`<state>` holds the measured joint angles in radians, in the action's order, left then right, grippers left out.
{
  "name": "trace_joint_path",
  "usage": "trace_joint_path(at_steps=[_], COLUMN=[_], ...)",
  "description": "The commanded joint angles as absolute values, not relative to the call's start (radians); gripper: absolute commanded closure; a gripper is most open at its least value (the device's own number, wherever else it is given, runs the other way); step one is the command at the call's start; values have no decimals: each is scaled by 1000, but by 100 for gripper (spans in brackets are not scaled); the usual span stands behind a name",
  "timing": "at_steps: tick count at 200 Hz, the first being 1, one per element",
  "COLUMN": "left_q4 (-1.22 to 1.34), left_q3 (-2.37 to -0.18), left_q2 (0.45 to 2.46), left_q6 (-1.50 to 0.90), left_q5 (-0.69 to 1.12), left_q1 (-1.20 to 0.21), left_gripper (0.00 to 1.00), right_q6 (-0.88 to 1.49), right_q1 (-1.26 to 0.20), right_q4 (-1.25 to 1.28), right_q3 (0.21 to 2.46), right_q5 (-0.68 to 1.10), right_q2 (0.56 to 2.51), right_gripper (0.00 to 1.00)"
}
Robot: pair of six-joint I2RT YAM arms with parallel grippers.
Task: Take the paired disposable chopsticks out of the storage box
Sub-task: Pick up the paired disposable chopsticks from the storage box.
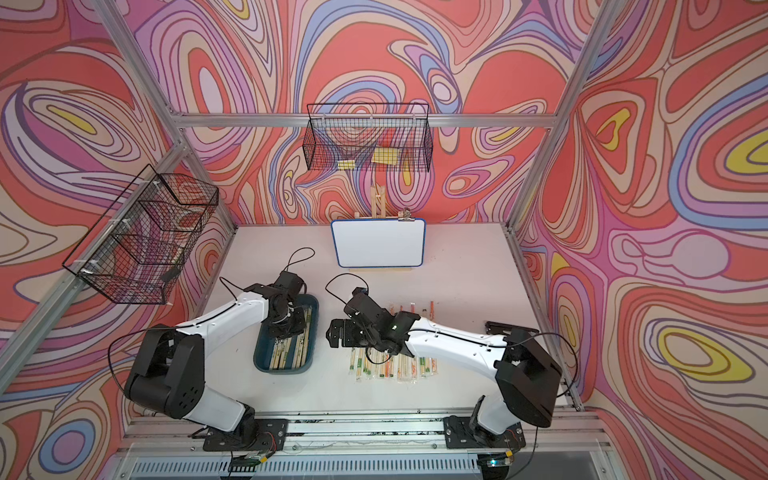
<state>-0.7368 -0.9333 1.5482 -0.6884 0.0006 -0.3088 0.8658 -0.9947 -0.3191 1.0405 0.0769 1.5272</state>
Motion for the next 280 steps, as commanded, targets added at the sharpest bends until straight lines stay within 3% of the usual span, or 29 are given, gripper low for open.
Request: trace_joint_path(at_steps=[1, 186, 280], left_q4=[-720, -688, -737], left_q3=[-936, -949, -955], left_q2=[1577, 1690, 1586], left_q6=[-686, -677, -693], left_q5=[4, -13, -63], left_q1=[-305, -307, -305], left_gripper=[69, 71, 77], right_q6=[868, 855, 853], right_q1=[-999, -999, -999], right_q4=[-305, -342, -337], right_q3=[1026, 1049, 1050], right_q5=[75, 49, 50], right_q2=[1503, 1503, 1509], right_gripper=[2, 2, 2])
